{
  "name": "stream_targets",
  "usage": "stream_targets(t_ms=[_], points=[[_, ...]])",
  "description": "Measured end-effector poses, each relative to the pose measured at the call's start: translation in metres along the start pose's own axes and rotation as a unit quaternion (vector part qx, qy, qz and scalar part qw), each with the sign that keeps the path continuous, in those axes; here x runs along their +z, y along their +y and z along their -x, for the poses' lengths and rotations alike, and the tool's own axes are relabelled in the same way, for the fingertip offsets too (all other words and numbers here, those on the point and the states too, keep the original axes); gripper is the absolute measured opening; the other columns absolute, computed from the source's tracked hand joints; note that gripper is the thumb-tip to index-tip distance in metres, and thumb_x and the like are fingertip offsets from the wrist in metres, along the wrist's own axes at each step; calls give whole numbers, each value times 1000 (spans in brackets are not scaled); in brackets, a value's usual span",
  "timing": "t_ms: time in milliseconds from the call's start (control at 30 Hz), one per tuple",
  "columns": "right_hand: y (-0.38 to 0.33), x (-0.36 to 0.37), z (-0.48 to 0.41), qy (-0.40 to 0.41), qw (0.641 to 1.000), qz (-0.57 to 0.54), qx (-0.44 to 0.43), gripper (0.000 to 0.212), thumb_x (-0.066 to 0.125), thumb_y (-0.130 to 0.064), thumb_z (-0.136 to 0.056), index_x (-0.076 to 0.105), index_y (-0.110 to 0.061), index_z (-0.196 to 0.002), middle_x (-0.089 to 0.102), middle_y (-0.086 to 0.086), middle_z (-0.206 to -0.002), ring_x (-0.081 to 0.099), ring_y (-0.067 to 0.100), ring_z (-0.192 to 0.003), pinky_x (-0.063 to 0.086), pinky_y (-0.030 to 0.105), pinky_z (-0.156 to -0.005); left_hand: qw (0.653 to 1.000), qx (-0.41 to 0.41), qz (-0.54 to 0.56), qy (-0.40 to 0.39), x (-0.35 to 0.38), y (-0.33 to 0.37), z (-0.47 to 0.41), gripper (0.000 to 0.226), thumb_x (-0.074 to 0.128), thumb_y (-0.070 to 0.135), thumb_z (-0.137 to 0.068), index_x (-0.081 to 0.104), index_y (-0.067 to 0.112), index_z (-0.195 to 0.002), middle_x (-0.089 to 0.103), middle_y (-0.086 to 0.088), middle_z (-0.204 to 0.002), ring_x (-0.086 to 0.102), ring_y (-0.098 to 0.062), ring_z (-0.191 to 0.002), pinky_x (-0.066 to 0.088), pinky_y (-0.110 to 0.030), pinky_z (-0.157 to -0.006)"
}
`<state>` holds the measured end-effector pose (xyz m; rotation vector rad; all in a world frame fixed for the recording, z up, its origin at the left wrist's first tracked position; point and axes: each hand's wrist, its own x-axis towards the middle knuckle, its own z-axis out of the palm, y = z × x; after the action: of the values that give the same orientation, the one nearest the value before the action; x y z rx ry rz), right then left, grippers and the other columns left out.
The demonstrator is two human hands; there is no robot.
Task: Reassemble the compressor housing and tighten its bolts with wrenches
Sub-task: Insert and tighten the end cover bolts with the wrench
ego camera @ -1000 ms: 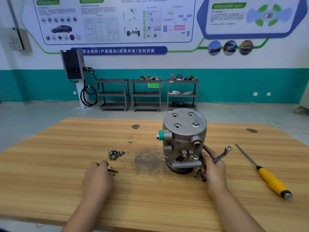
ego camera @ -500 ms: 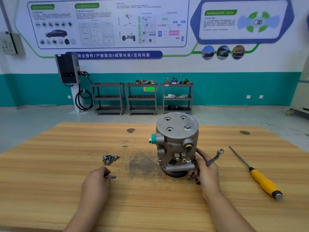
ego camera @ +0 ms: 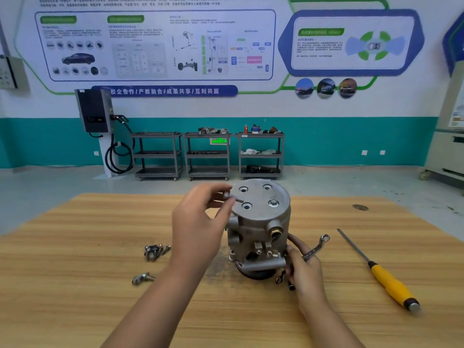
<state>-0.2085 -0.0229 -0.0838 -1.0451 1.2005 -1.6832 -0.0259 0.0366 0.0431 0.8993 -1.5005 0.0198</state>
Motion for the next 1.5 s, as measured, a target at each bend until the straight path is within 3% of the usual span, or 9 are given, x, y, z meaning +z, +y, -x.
stream_targets(t_ms=[167, 467, 600, 967, 1133, 1233, 1367, 1433, 1500], points=[[-4, 1, 2, -4, 1000, -12, 14, 32, 45, -5, -95, 66, -27, -102, 36, -2, -37, 30, 6, -30, 24, 13, -33, 996, -39, -51, -60, 21, -8, -10, 22, 72, 9, -80, 67, 16, -100, 64, 11, -89, 62, -4, -81, 51, -20, -78], [-7, 2, 3, -8, 1000, -18, 19, 33, 45, -4, -95, 66, -29, -99, 35, -3, -38, 29, 5, -31, 22, 13, -32, 991, -2, -97, -96, 28, -14, -12, 24, 73, 5, -79, 68, 14, -101, 68, 6, -92, 59, -6, -81, 39, -2, -75], [-8, 2, 4, -9, 1000, -16, 16, 33, 45, -3, -95, 66, -29, -100, 36, -5, -39, 30, 5, -32, 23, 13, -33, 981, 35, -143, -129, 26, -15, -13, 27, 70, 5, -82, 68, 16, -107, 70, 4, -99, 60, -10, -89, 41, -15, -80], [-8, 6, 5, 9, 1000, -29, 7, 30, 38, -10, -99, 67, -19, -97, 38, -7, -41, 31, 4, -32, 24, 13, -33, 987, -52, -23, -148, 25, -18, -6, 33, 68, 14, -83, 64, 36, -108, 63, 23, -104, 55, 4, -103, 44, -15, -92], [-11, 4, 7, 27, 999, -22, -6, 36, 29, -19, -103, 64, -14, -95, 38, -2, -40, 32, 5, -30, 25, 14, -32, 987, -57, 58, -135, 29, -21, 3, 60, 69, 17, -83, 44, 53, -124, 50, 34, -126, 40, 13, -123, 38, -24, -106], [-13, 2, 6, 30, 998, -61, 4, 39, 24, -20, -103, 61, -10, -93, 38, -1, -38, 28, 6, -27, 20, 11, -33, 988, -74, 77, -115, 33, -29, 11, 84, 69, 49, -75, 12, 67, -134, 16, 39, -147, 19, 9, -137, 24, -28, -109], [-16, -1, 5, 33, 991, -123, 35, 37, 23, -22, -101, 54, -9, -88, 36, -1, -37, 21, 8, -25, 13, 10, -37, 956, -198, 177, -126, 42, -51, 33, 112, 69, 79, -46, -1, 68, -133, 14, 42, -141, 21, -1, -139, 29, -43, -111], [-18, -2, 5, 35, 984, -165, 51, 30, 26, -23, -101, 51, -12, -87, 35, -1, -36, 18, 8, -24, 12, 10, -35, 947, -211, 188, -151, 52, -58, 48, 118, 76, 72, -43, -4, 71, -129, 26, 28, -145, 32, 9, -131, 36, -23, -106], [-22, -2, 6, 35, 974, -217, 52, 24, 28, -23, -101, 48, -16, -89, 36, 0, -36, 17, 7, -23, 14, 9, -31, 947, -220, 179, -153, 64, -65, 60, 115, 78, 61, -45, -4, 74, -125, 34, 32, -133, 37, 29, -112, 33, 4, -84]])
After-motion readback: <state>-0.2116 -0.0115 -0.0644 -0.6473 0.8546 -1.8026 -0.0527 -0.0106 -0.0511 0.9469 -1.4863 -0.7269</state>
